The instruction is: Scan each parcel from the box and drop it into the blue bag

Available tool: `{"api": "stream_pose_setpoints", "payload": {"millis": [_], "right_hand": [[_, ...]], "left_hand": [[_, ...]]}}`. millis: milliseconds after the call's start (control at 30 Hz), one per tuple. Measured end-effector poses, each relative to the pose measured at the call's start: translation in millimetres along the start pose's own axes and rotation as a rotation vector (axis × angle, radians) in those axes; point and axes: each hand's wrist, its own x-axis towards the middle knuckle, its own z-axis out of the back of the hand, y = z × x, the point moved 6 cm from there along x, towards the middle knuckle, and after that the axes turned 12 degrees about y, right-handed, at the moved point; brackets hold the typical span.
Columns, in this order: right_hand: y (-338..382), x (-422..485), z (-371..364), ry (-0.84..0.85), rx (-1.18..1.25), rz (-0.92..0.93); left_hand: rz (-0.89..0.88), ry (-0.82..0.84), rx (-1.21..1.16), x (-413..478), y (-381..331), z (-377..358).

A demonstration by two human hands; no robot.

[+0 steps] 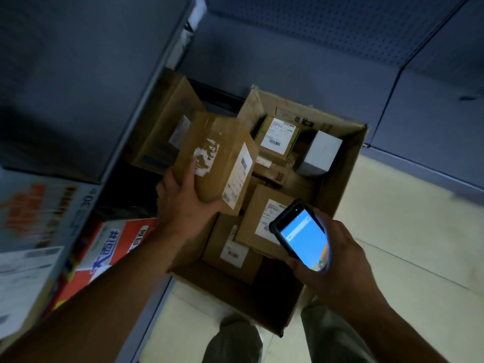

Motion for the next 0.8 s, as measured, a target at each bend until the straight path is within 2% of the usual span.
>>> {"api": "stream_pose_setpoints", "payload": {"millis": [167,333,800], "right_hand": [[25,-33,27,-0.039,0.036,-0.073],[46,-51,55,-0.054,0.044,-0.055],[51,-38,61,0.08,0.032,-0.074]], "left_hand": [[-0.099,-0.093,-0.128,-54,-29,67],[-0.211,-0.183,-0.164,-92,-41,101],[-0.178,-0.229,-0.255,-103,-27,95]]}}
